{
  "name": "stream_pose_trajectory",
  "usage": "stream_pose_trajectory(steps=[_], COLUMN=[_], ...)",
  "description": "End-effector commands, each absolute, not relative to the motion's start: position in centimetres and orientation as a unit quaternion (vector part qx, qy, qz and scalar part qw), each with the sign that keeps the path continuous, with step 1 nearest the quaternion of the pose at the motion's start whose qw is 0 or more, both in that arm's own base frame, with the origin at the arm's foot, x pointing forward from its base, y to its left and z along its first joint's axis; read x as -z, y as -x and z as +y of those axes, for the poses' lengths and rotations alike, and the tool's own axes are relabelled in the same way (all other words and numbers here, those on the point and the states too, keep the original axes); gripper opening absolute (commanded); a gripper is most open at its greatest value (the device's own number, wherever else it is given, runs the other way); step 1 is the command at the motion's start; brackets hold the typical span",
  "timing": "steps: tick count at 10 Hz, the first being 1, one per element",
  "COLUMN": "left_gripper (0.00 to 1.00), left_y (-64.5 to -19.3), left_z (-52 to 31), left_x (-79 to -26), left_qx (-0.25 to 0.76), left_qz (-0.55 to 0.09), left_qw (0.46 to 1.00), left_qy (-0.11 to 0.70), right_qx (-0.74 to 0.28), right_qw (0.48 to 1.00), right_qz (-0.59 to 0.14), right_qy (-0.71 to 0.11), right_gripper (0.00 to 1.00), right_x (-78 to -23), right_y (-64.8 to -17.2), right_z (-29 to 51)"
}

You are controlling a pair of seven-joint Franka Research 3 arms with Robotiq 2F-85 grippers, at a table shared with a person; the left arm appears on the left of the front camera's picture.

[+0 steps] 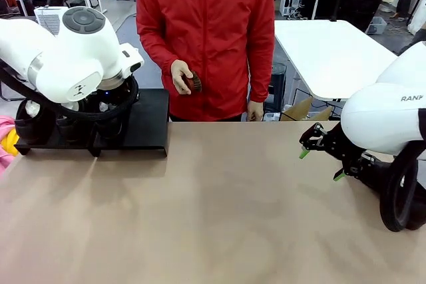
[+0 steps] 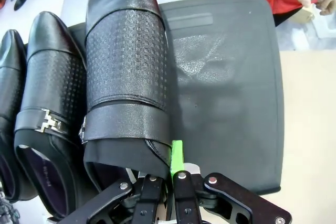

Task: Organize the shoes by placing them on the stand.
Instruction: Place the Shoe from the middle of the table onto the Shoes Stand.

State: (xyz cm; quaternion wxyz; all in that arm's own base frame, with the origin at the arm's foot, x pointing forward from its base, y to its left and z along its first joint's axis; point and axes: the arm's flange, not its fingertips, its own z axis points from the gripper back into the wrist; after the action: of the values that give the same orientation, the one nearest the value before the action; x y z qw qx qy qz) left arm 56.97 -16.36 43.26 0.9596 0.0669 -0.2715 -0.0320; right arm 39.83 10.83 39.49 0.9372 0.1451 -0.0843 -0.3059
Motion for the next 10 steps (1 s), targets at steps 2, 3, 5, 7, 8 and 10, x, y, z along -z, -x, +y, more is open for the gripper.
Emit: stream_pose_trajectory(steps=[2, 3, 5, 7, 8, 10], left_gripper=[0.00, 0.00, 0.38, 0.57, 0.57, 0.57], left_y=[-57.3, -57.2, -57.0, -56.6, -56.4, -55.1], left_z=[-16.8, -17.0, -17.0, -16.9, -16.8, -17.2], left_x=[-42.8, -42.8, -42.9, -43.1, -43.2, -44.2], left_qx=[0.025, 0.023, 0.019, 0.023, 0.018, 0.017], left_qz=[-0.269, -0.267, -0.271, -0.279, -0.283, -0.302], left_qw=[0.958, 0.959, 0.958, 0.955, 0.954, 0.950], left_qy=[-0.094, -0.096, -0.095, -0.094, -0.092, -0.076], right_qx=[0.304, 0.304, 0.304, 0.304, 0.304, 0.304], right_qw=[0.938, 0.938, 0.938, 0.938, 0.938, 0.938], right_qz=[-0.085, -0.085, -0.085, -0.085, -0.085, -0.085], right_qy=[-0.145, -0.145, -0.145, -0.145, -0.145, -0.145], right_gripper=[1.00, 1.00, 1.00, 1.00, 1.00, 1.00], right_x=[-39.5, -39.5, -39.5, -39.5, -39.5, -39.5], right_y=[-39.8, -39.8, -39.8, -39.8, -39.8, -39.8], right_z=[11.0, 11.0, 11.0, 11.0, 11.0, 11.0])
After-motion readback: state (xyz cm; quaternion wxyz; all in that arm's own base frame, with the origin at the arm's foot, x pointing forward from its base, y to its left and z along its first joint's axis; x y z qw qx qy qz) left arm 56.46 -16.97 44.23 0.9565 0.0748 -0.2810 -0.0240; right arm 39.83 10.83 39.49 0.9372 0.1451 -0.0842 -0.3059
